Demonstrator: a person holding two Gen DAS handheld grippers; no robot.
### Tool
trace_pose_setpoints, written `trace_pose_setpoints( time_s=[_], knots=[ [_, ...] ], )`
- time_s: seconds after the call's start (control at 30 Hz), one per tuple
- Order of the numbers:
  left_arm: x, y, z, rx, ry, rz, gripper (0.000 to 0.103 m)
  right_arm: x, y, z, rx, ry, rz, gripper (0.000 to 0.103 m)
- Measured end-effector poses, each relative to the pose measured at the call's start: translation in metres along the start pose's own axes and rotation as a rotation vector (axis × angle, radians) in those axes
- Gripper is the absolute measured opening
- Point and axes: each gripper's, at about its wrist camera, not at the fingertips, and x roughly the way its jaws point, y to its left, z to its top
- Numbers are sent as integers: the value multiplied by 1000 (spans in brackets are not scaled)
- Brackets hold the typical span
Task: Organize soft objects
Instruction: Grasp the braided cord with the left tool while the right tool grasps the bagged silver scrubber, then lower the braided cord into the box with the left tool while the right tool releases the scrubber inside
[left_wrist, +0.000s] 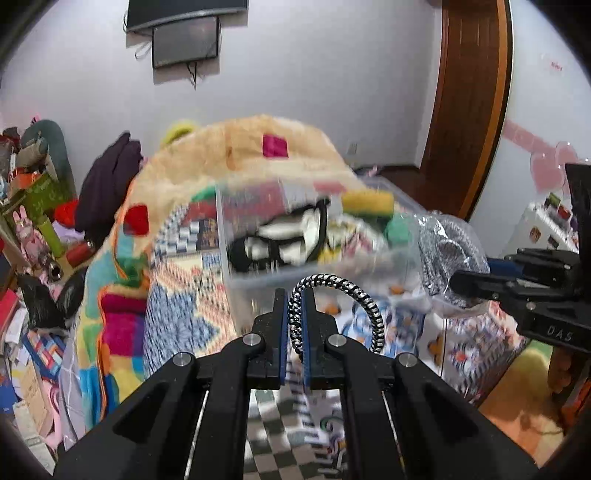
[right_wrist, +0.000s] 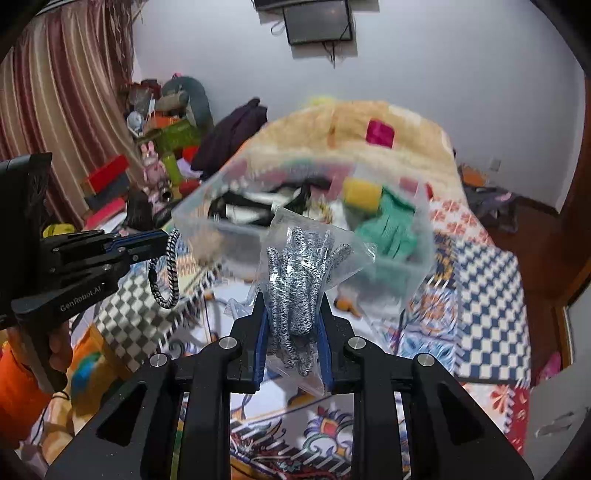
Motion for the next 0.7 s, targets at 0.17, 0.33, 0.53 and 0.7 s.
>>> trace_pose_setpoints(
  time_s=[0.17,0.33,0.53,0.7],
  knots=[
    [-3,1,25,-9,-56,4,6,-4,-1,21,-13,-62,-33,21],
    [8,8,44,-28,-84,42,5,1,-5,39,-18,-108,-51,21],
    [38,21,56,-79,-43,40,5,19,-3,57,-37,-116,-51,21],
    [64,24,54,-81,0,42,6,42,-2,63,-54,-92,-50,21]
  ],
)
